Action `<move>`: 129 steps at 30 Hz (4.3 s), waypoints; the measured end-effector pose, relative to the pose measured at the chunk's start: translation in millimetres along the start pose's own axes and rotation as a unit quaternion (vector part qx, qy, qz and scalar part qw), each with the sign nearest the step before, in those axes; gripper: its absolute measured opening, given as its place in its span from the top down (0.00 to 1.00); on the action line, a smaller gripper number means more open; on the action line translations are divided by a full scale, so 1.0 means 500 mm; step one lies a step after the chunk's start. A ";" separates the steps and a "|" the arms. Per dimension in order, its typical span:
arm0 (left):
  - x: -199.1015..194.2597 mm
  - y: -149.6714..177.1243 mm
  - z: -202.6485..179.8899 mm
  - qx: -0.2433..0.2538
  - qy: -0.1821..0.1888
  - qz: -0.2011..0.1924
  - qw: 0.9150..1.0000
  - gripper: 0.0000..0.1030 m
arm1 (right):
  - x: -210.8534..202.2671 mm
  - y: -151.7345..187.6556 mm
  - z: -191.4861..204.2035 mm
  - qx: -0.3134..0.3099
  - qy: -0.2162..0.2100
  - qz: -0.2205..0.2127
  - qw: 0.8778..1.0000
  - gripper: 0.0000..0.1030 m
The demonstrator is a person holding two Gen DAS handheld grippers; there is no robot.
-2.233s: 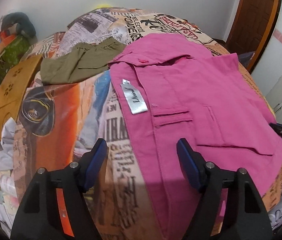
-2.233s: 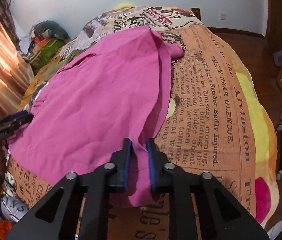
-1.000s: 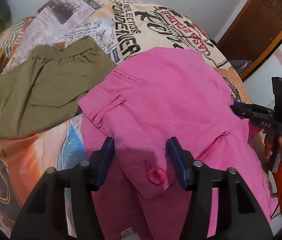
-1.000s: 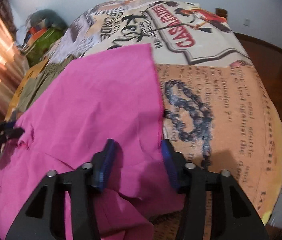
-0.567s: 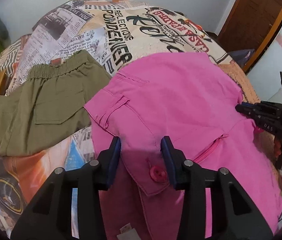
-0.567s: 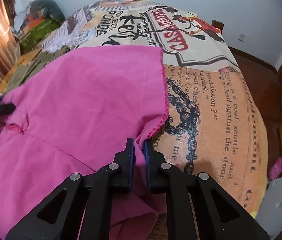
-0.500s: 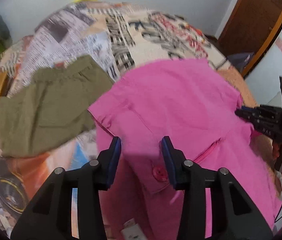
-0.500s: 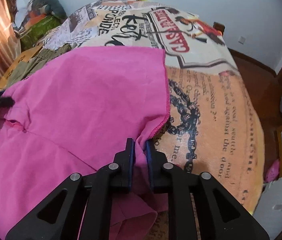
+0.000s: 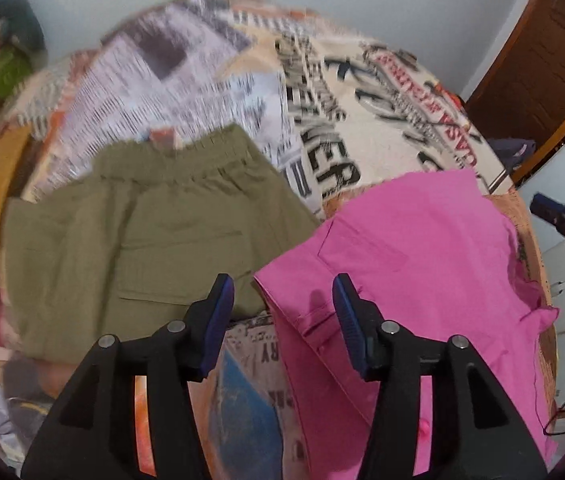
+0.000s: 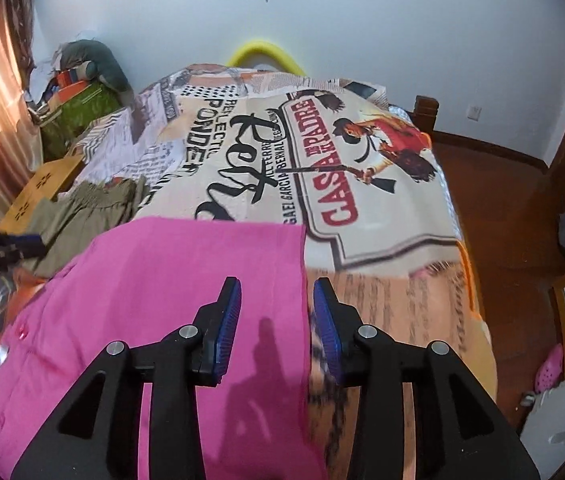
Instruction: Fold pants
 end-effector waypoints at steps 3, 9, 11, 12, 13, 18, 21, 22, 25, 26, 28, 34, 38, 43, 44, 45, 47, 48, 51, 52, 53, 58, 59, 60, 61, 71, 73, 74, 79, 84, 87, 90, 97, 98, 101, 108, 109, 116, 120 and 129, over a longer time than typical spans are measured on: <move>0.055 0.013 0.004 -0.004 0.009 0.026 1.000 0.43 | 0.060 -0.006 -0.001 0.004 -0.001 0.025 1.000 0.66; 0.102 0.017 0.018 -0.016 0.005 0.021 1.000 0.28 | 0.152 -0.010 -0.003 0.002 -0.003 0.067 0.998 0.66; 0.108 0.016 0.019 -0.017 0.016 0.020 1.000 0.28 | 0.169 -0.006 0.000 -0.005 -0.009 0.090 0.996 0.66; 0.112 0.016 0.018 -0.018 0.022 0.022 0.999 0.28 | 0.177 -0.009 0.002 -0.007 -0.012 0.089 0.996 0.66; 0.114 0.014 0.018 -0.020 0.027 0.023 0.999 0.30 | 0.180 -0.015 0.007 -0.008 -0.018 0.084 0.996 0.61; 0.121 0.014 0.002 -0.028 0.075 0.027 0.996 0.55 | 0.188 -0.022 0.043 -0.023 -0.046 0.069 0.996 0.63; 0.113 0.009 -0.004 -0.009 0.047 0.020 0.999 0.80 | 0.191 -0.020 0.061 -0.041 -0.048 0.062 0.996 0.92; 0.111 0.007 -0.006 -0.005 0.042 0.020 0.999 0.85 | 0.189 -0.022 0.061 -0.041 -0.046 0.060 0.996 0.92; 0.091 -0.006 -0.010 0.019 0.009 0.009 1.000 0.88 | 0.172 -0.037 0.058 -0.051 -0.031 0.031 0.998 0.96; 0.073 -0.017 -0.015 0.038 -0.011 -0.002 0.999 0.88 | 0.163 -0.045 0.056 -0.048 -0.030 0.021 0.998 0.96; 0.045 -0.039 -0.024 0.054 -0.025 -0.022 0.998 0.88 | 0.133 -0.073 0.050 -0.040 -0.029 -0.004 0.999 0.97; -0.092 -0.129 -0.063 0.060 -0.026 -0.090 0.994 0.88 | 0.020 -0.164 0.033 -0.019 -0.021 -0.075 0.997 0.97; -0.182 -0.155 -0.105 0.080 -0.034 -0.122 0.989 0.88 | -0.070 -0.196 0.032 -0.001 -0.032 -0.109 0.994 0.97; -0.247 -0.121 -0.149 0.102 -0.039 -0.126 0.986 0.88 | -0.168 -0.180 0.034 0.006 -0.044 -0.121 0.992 0.97; -0.254 -0.110 -0.155 0.104 -0.040 -0.126 0.986 0.88 | -0.185 -0.171 0.034 0.006 -0.044 -0.123 0.991 0.97; -0.266 -0.096 -0.163 0.107 -0.040 -0.126 0.985 0.88 | -0.203 -0.158 0.035 0.007 -0.045 -0.120 0.992 0.97; -0.288 -0.063 -0.178 0.116 -0.039 -0.124 0.985 0.88 | -0.237 -0.130 0.035 0.011 -0.048 -0.119 0.992 0.97; -0.299 -0.046 -0.186 0.121 -0.039 -0.123 0.984 0.88 | -0.253 -0.114 0.035 0.013 -0.050 -0.119 0.992 0.97; -0.327 0.008 -0.210 0.134 -0.040 -0.120 0.983 0.88 | -0.296 -0.064 0.037 0.016 -0.053 -0.116 0.992 0.97; -0.330 0.019 -0.214 0.137 -0.040 -0.120 0.982 0.88 | -0.308 -0.047 0.039 0.016 -0.054 -0.115 0.992 0.97; -0.337 0.037 -0.221 0.141 -0.040 -0.119 0.982 0.88 | -0.320 -0.029 0.040 0.014 -0.054 -0.113 0.992 0.97; -0.350 0.129 -0.246 0.156 -0.035 -0.106 0.981 0.89 | -0.366 0.066 0.054 0.020 -0.057 -0.103 0.993 0.97; -0.350 0.149 -0.250 0.159 -0.035 -0.103 0.981 0.89 | -0.372 0.083 0.057 0.021 -0.057 -0.100 0.993 0.97; -0.349 0.176 -0.255 0.161 -0.033 -0.098 0.981 0.89 | -0.375 0.104 0.061 0.023 -0.059 -0.095 0.994 0.97; -0.347 0.189 -0.256 0.163 -0.031 -0.095 0.982 0.89 | -0.377 0.120 0.064 0.023 -0.059 -0.091 0.994 0.97; -0.311 0.377 -0.267 0.174 -0.022 -0.045 0.984 0.89 | -0.376 0.291 0.071 0.043 -0.047 -0.044 0.997 0.97; -0.304 0.403 -0.268 0.172 -0.018 -0.038 0.984 0.89 | -0.369 0.323 0.065 0.055 -0.046 -0.032 0.997 0.97; -0.300 0.414 -0.269 0.170 -0.015 -0.035 0.985 0.89 | -0.364 0.336 0.061 0.062 -0.047 -0.026 0.997 0.97; -0.286 0.450 -0.269 0.161 -0.012 -0.028 0.986 0.89 | -0.346 0.405 0.057 0.075 -0.036 0.000 0.997 0.97; -0.278 0.474 -0.263 0.147 0.001 -0.017 0.989 0.89 | -0.332 0.445 0.054 0.080 -0.015 0.016 0.997 0.95; -0.286 0.483 -0.255 0.141 0.000 -0.013 0.990 0.89 | -0.333 0.467 0.047 0.086 -0.014 0.035 0.996 0.92; -0.313 0.480 -0.255 0.140 -0.001 -0.025 0.990 0.89 | -0.347 0.479 0.028 0.094 -0.002 0.039 0.995 0.90; -0.381 0.430 -0.281 0.145 0.006 -0.068 0.987 0.89 | -0.403 0.435 0.005 0.107 0.005 0.006 0.994 0.90; -0.390 0.417 -0.292 0.144 0.015 -0.078 0.986 0.89 | -0.408 0.422 0.013 0.105 0.000 -0.001 0.994 0.90; -0.386 0.395 -0.311 0.143 0.026 -0.082 0.986 0.89 | -0.416 0.387 0.047 0.094 -0.021 -0.019 0.995 0.87; -0.276 0.438 -0.319 0.138 0.025 -0.020 0.990 0.89 | -0.331 0.412 0.140 0.060 -0.052 0.019 0.997 0.76; -0.265 0.451 -0.314 0.137 0.023 -0.011 0.990 0.89 | -0.312 0.429 0.145 0.059 -0.054 0.034 0.996 0.76; -0.272 0.449 -0.307 0.135 0.025 -0.015 0.990 0.87 | -0.299 0.453 0.107 0.079 -0.052 0.058 0.994 0.75; -0.319 0.375 -0.285 0.125 0.016 -0.054 0.991 0.86 | -0.318 0.415 0.078 0.073 -0.037 0.042 0.996 0.75; -0.284 0.205 -0.179 0.083 -0.038 -0.078 0.993 0.78 | -0.288 0.281 0.018 0.073 -0.010 -0.009 0.997 0.72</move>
Point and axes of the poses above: each gripper's, at about its wrist camera, not at the fingertips, and x roughly the way its jaws point, z to its left, y to its underside, the point moved 10 cm from there along x, roughly the way its jaws point, and after that the axes turned 8 degrees about y, right-handed, at the moved point
